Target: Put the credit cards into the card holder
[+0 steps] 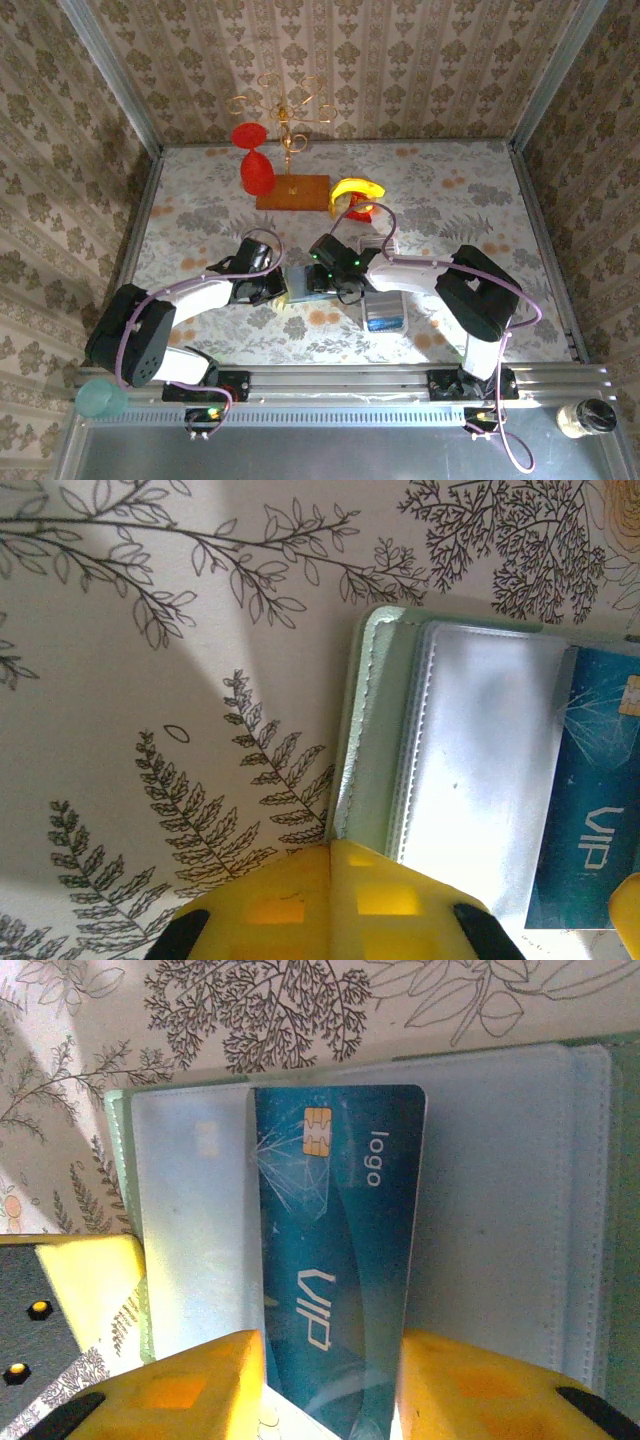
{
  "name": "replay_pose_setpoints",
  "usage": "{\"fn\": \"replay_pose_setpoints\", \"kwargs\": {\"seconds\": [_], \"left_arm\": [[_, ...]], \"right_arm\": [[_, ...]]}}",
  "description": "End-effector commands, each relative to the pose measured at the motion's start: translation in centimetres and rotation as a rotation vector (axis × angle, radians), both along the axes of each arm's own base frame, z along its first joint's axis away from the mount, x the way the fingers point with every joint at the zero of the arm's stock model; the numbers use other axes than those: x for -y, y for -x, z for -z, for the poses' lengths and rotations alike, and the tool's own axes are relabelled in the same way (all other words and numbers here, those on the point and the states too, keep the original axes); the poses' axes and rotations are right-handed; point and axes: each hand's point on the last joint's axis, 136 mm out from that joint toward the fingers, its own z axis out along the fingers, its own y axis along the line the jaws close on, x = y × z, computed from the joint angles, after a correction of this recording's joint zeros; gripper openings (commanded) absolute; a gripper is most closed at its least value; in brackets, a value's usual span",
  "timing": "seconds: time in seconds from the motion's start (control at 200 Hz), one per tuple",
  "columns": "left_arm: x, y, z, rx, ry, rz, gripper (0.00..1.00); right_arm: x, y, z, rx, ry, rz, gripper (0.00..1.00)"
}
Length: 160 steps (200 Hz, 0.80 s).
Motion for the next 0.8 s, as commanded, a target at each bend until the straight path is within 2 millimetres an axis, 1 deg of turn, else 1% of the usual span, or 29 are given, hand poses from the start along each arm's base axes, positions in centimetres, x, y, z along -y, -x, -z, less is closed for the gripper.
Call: {"fn": "replay_pose_setpoints", "kwargs": {"seconds": [0.0, 0.15, 0.315, 0.44, 0.495, 0.7, 0.795], "left_arm": [[0.4, 1.8, 1.5, -0.068, -0.016, 0.044, 0.02], [0.4, 1.8, 1.6, -0.071, -0.015, 0.044, 0.01], [0.4, 1.9, 1.7, -0.07, -0.015, 0.045, 0.01], [0.5, 1.9, 1.7, -0.071, -0.016, 0.047, 0.01], [0.5, 1.9, 1.7, -0.071, -0.015, 0.046, 0.01], [0.4, 2.0, 1.8, -0.072, -0.018, 0.046, 0.01], [0.4, 2.0, 1.8, -0.072, -0.018, 0.047, 0.0]], "right_arm": [[0.0, 0.0, 0.0, 0.0, 0.032, -0.013, 0.4], [0.6, -0.1, 0.5, -0.009, 0.067, -0.002, 0.42], [-0.2, -0.2, 0.6, -0.015, 0.043, -0.012, 0.37], [-0.9, -0.3, 0.3, -0.009, 0.025, -0.03, 0.37], [-0.9, -0.3, 0.2, -0.007, 0.032, -0.036, 0.38], [1.2, -0.6, 0.2, 0.001, 0.101, -0.007, 0.41], [1.5, -0.6, 0.4, -0.013, 0.105, 0.005, 0.41]]}}
